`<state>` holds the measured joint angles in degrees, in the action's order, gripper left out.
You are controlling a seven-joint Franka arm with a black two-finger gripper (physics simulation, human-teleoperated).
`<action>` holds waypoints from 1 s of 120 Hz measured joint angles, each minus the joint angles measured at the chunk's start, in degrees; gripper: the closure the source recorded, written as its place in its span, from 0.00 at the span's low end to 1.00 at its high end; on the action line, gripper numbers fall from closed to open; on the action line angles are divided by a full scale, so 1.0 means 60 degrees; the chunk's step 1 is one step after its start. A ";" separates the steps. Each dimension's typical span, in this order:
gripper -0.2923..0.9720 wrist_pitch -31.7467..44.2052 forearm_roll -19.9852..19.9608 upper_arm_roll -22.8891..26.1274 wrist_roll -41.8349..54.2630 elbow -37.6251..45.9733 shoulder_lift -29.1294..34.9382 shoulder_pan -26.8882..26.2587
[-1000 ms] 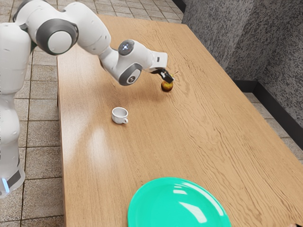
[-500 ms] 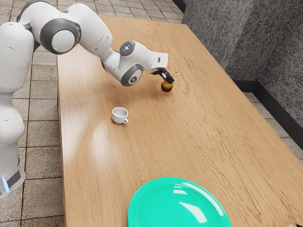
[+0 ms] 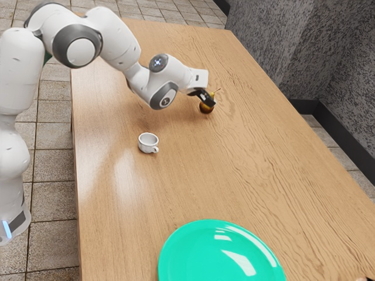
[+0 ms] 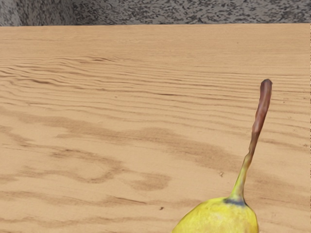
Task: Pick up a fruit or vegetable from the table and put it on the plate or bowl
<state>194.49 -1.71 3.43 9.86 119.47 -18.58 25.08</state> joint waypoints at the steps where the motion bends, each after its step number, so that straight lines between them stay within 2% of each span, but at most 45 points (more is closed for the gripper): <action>1: 0.23 0.0000 0.0000 0.0021 0.0000 -0.0011 -0.0013 0.0018; 80: 0.23 0.0000 -0.0016 0.0768 0.0008 -0.0256 -0.0525 0.0638; 120: 0.23 0.0000 -0.0042 0.0833 -0.0001 -0.0251 -0.0557 0.0660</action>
<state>194.49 -1.96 8.43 9.86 117.97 -21.92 29.04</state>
